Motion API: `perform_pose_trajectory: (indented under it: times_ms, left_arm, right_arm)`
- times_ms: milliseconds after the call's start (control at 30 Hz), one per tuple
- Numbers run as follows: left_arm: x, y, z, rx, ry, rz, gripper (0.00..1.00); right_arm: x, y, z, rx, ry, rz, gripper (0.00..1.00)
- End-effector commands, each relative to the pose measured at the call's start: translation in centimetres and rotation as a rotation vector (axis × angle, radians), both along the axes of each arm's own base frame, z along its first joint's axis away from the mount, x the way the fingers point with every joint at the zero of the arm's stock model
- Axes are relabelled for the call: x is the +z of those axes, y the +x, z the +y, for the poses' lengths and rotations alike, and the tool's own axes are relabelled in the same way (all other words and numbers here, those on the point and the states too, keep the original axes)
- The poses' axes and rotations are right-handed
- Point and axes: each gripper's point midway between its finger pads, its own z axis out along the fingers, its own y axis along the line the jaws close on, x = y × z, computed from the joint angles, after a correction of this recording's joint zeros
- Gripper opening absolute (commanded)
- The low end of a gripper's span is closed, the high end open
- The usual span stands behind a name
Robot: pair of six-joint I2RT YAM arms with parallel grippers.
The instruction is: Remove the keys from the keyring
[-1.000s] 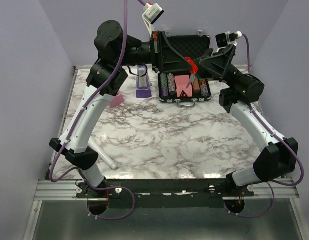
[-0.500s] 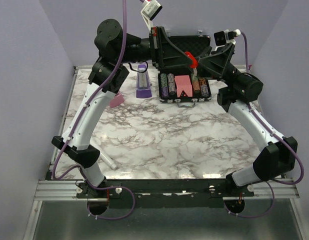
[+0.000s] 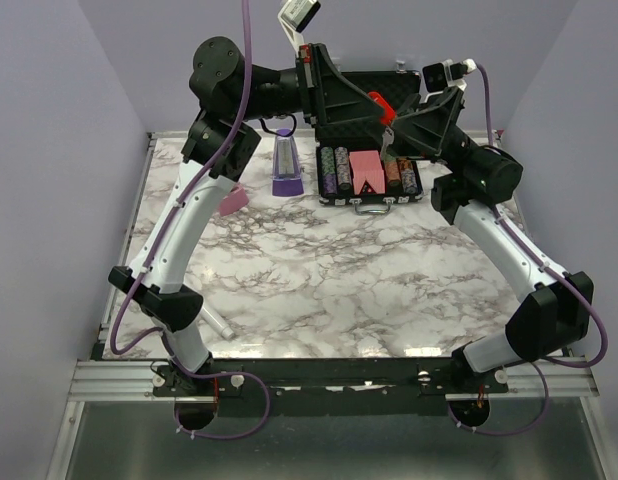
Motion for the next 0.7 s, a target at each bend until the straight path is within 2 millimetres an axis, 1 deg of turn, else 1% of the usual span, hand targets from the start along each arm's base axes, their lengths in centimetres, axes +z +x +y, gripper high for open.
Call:
perform_pose_trajectory:
  times_ms: [0, 67, 167, 200, 367, 433, 667]
  left_arm:
    - [1.0, -0.3, 0.7, -0.003, -0.025, -0.045, 0.00]
    - [1.0, -0.1, 0.7, 0.002, -0.025, -0.047, 0.00]
    - [0.9, 0.1, 0.8, 0.004, -0.023, -0.047, 0.00]
    - [0.7, 0.3, 0.8, 0.005, -0.020, -0.042, 0.00]
    - [0.3, 0.6, 0.7, 0.005, -0.012, -0.025, 0.00]
    - [0.7, 0.5, 0.9, 0.007, -0.026, -0.049, 0.00]
    - [0.7, 0.9, 1.0, 0.018, -0.029, -0.046, 0.00]
  right_arm:
    - [1.3, -8.1, -3.6, 0.157, 0.164, -0.289, 0.55]
    - [1.2, -7.9, -3.5, 0.156, 0.163, -0.286, 0.53]
    - [1.1, -7.9, -3.5, 0.157, 0.161, -0.280, 0.43]
    - [1.1, -7.8, -3.5, 0.157, 0.163, -0.276, 0.42]
    - [1.0, -7.6, -3.4, 0.157, 0.165, -0.271, 0.43]
    - [1.0, -7.6, -3.4, 0.158, 0.163, -0.270, 0.43]
    - [1.0, -7.5, -3.4, 0.157, 0.166, -0.265, 0.43]
